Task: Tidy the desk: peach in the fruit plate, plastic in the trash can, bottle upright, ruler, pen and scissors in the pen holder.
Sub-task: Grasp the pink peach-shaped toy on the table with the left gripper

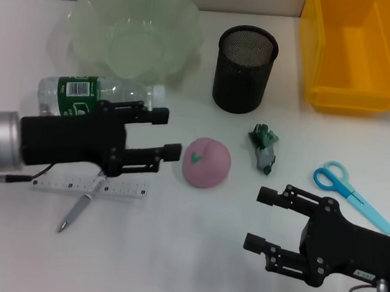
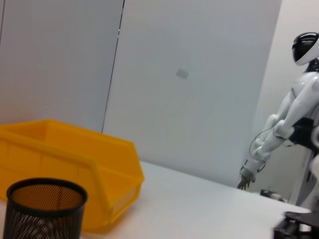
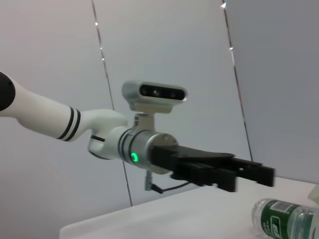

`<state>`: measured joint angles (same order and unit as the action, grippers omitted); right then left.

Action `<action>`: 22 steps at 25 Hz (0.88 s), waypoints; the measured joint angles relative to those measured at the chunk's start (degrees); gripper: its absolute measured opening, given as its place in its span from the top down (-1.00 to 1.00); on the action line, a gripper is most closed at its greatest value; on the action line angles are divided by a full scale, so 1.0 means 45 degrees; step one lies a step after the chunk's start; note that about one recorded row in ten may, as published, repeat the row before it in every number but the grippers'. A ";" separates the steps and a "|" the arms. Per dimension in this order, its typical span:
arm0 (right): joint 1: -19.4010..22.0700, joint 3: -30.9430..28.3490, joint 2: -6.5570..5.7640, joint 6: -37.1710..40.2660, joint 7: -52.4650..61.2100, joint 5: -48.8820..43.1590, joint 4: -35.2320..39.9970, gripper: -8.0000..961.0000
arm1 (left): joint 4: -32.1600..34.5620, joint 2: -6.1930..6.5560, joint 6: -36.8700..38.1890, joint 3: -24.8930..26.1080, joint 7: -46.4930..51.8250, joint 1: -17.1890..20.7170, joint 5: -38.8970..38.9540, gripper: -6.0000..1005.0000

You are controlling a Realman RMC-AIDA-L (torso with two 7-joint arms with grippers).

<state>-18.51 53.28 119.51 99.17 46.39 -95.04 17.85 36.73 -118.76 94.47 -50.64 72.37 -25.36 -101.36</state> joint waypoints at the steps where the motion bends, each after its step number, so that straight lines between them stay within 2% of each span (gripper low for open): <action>1: 0.0063 -0.0022 -0.0007 0.0027 -0.0015 0.0001 -0.0057 -0.51 | -0.0180 0.0000 -0.0248 -0.0013 0.0076 -0.0250 -0.0080 -0.25; 4: 0.0182 -0.0047 -0.0028 0.0084 -0.0018 0.0006 -0.0184 -0.51 | -0.0560 0.0003 -0.0986 -0.0241 0.0280 -0.1012 -0.0388 -0.23; 6: 0.0214 -0.0054 -0.0031 0.0090 -0.0020 0.0009 -0.0276 -0.51 | -0.0635 0.0000 -0.1178 -0.0384 0.0337 -0.1194 -0.0454 -0.23; 7: 0.0223 -0.0056 -0.0033 0.0092 -0.0020 0.0009 -0.0338 -0.51 | -0.0699 -0.0002 -0.2150 -0.1247 0.0721 -0.1617 -0.0500 -0.22; 10: 0.0270 -0.0061 -0.0036 0.0096 -0.0022 0.0010 -0.0500 -0.51 | -0.0705 -0.0016 -0.3218 -0.2366 0.1276 -0.1915 -0.0479 -0.21; 16: 0.0386 -0.0065 -0.0037 0.0096 -0.0028 0.0010 -0.0536 -0.51 | -0.0866 -0.0097 -0.5003 -0.4035 0.1720 -0.2100 0.0248 -0.18; 22: 0.0394 -0.0064 -0.0036 0.0096 -0.0035 0.0010 -0.0560 -0.51 | -0.1208 -0.0096 -0.5593 -0.4395 0.1745 -0.2131 0.0996 -0.16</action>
<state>-16.73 52.99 119.35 99.60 46.23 -95.00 15.33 31.29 -119.19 69.31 -70.42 80.22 -34.95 -96.87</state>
